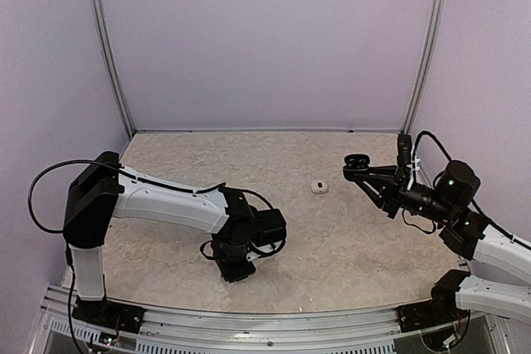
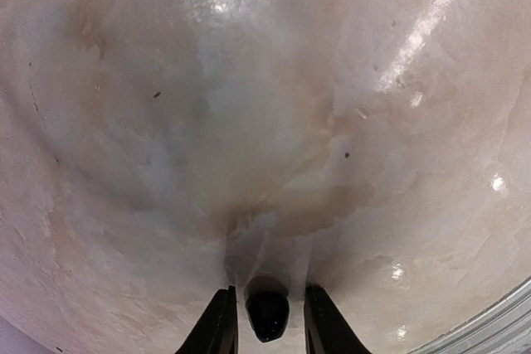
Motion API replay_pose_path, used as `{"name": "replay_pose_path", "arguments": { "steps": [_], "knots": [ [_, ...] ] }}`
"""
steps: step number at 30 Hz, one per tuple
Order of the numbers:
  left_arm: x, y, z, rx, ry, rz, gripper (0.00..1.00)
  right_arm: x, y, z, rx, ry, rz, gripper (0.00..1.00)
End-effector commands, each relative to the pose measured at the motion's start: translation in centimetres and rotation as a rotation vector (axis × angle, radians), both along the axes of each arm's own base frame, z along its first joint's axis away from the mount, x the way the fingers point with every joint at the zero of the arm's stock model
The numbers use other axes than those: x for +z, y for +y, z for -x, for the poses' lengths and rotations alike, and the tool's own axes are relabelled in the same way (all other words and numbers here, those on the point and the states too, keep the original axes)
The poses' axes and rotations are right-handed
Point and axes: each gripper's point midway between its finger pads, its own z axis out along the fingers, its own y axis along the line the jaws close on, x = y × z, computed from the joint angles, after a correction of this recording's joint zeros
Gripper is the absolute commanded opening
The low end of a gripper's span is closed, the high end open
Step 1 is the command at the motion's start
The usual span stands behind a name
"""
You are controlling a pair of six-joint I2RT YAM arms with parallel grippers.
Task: Insert the wireless bluetooth earbuds into the charging case
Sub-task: Pick up the right earbud from the center of the board, then insert the right earbud into the right side groove of the charging case.
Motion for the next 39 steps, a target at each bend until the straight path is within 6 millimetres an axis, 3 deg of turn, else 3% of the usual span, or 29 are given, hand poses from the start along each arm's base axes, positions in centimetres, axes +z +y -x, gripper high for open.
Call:
{"name": "replay_pose_path", "arguments": {
  "steps": [1,11,14,18,24,28,34,37,39],
  "knots": [
    [-0.3,0.2,0.4,-0.016,0.015,-0.032,0.26,1.8,-0.3,0.0,-0.005,-0.05,-0.027,0.0],
    [-0.2,-0.2,-0.4,-0.018,-0.026,-0.012,0.15,1.8,-0.3,0.0,-0.009,-0.047,-0.027,0.0],
    [1.0,-1.2,-1.7,0.005,-0.078,0.06,0.11,1.8,-0.2,0.1,-0.001,-0.052,-0.028,0.0],
    [4.5,-3.9,-3.7,0.024,-0.177,0.25,0.09,1.9,0.0,0.4,0.025,-0.072,-0.038,0.0],
    [13.4,-6.8,-6.1,0.032,-0.378,0.595,0.08,1.7,0.6,1.2,0.085,-0.109,-0.04,0.0],
    [20.1,-8.3,-6.1,0.005,-0.47,0.874,0.08,1.6,1.1,1.7,0.132,-0.139,-0.041,0.0],
    [31.7,-9.0,-2.5,-0.14,-0.644,1.301,0.08,2.3,2.0,3.7,0.229,-0.224,-0.055,0.0],
    [35.6,-9.0,-0.5,-0.216,-0.705,1.448,0.09,2.5,2.8,5.0,0.283,-0.275,-0.045,0.0],
    [37.2,-9.5,0.7,-0.267,-0.72,1.506,0.09,2.3,3.5,5.7,0.306,-0.307,-0.028,0.0]
  ]
}}
